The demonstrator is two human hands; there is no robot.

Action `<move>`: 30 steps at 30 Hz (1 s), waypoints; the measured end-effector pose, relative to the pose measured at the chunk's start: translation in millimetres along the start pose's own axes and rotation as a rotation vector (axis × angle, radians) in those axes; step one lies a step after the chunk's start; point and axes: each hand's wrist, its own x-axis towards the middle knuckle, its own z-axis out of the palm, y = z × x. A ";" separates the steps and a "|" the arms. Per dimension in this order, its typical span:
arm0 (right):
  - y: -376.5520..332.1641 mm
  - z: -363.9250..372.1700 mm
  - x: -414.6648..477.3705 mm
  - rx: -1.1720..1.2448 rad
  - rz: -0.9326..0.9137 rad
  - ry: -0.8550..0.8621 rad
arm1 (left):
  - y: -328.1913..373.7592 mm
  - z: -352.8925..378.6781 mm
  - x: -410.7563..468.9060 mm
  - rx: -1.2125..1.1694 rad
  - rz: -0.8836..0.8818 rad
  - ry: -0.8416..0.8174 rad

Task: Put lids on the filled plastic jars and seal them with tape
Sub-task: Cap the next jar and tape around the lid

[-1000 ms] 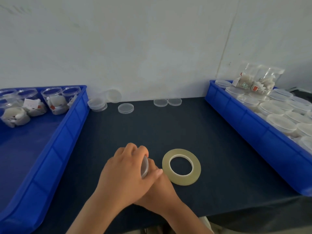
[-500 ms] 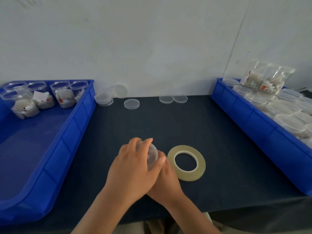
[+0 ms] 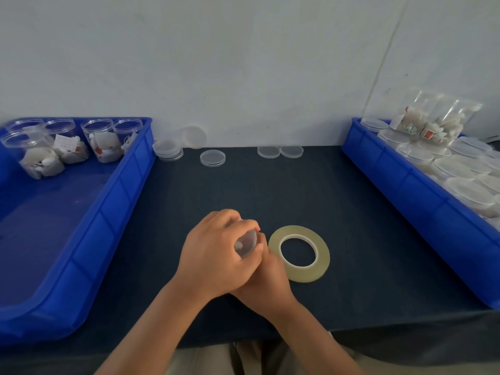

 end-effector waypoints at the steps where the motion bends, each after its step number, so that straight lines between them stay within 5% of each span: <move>1: -0.9 -0.9 0.3 -0.001 -0.002 -0.003 | -1.4 -0.9 0.1 -0.011 0.012 -0.004; 6: -5.9 -3.8 0.9 -0.124 -0.046 -0.038 | -0.1 -3.4 0.2 -0.021 -0.016 -0.050; 10: 12.5 -36.4 -2.9 -0.029 0.020 -0.274 | -4.3 -5.7 -3.1 -0.032 0.000 -0.066; 16: 57.9 -100.6 -13.8 -0.482 0.225 -0.371 | -5.1 -5.5 -2.9 -0.054 0.033 -0.061; 22: 55.6 -96.7 -23.9 -0.548 0.110 -0.292 | -13.3 -7.6 2.4 -0.091 0.104 -0.090; 30: 4.9 -98.4 -27.1 -0.067 0.252 0.012 | -6.4 -17.8 -1.2 0.021 0.246 0.007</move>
